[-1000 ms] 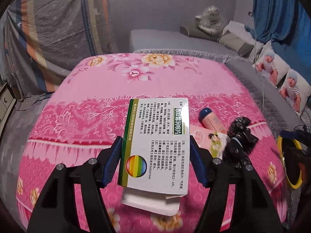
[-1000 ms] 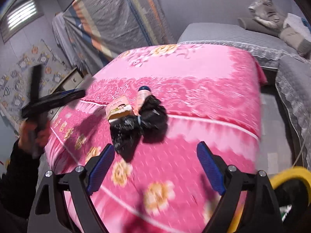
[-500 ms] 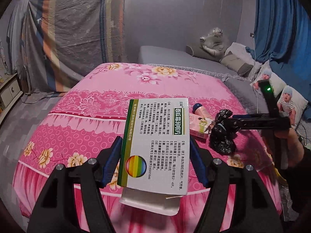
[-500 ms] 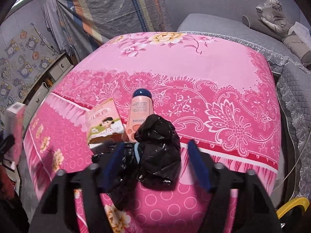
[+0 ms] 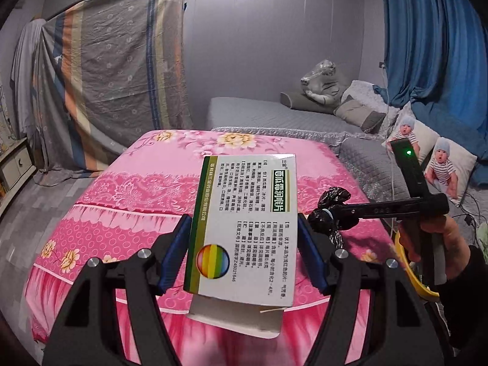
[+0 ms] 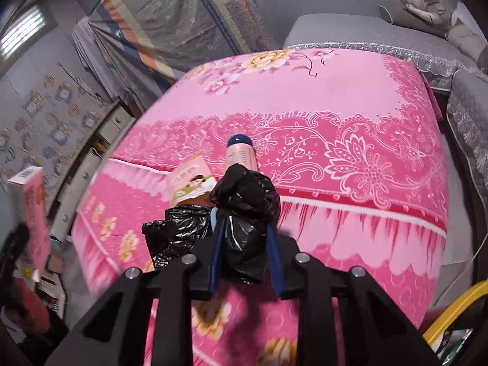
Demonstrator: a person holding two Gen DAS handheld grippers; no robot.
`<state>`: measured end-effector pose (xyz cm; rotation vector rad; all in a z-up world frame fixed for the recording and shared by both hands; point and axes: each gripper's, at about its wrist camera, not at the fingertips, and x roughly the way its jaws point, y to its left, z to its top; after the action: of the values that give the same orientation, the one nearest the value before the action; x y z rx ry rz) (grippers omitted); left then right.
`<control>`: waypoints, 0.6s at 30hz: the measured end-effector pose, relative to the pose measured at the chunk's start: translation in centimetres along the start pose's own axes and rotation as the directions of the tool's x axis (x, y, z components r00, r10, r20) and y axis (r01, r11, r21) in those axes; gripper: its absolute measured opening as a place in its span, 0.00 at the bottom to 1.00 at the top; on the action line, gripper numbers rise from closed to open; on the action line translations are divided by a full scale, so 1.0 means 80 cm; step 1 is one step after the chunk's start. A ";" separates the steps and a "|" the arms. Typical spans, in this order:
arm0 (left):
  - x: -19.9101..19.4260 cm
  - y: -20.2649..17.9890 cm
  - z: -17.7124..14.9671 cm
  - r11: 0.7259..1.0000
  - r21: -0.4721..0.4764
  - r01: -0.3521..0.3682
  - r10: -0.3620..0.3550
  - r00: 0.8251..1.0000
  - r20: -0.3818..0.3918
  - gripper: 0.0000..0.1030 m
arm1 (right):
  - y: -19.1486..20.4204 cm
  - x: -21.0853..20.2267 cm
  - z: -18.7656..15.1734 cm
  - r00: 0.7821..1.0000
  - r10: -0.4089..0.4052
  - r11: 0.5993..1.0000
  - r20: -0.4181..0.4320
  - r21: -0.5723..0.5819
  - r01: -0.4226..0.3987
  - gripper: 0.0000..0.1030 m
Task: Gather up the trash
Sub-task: 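Grasp the second black plastic bag bundle with the right tool, then carry the medicine box and black bag with both tools over the bin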
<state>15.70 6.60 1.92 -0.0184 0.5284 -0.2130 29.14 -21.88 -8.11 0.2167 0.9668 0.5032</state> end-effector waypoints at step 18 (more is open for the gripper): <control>-0.025 -0.105 0.019 0.983 0.132 0.124 -0.133 0.989 0.062 0.62 | -0.054 -0.171 -0.097 0.980 0.009 0.989 0.197 0.141 -0.038 0.24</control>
<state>13.12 -1.28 4.88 0.0644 0.4429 -0.3712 17.69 -32.83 -4.18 0.4016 0.8087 0.4249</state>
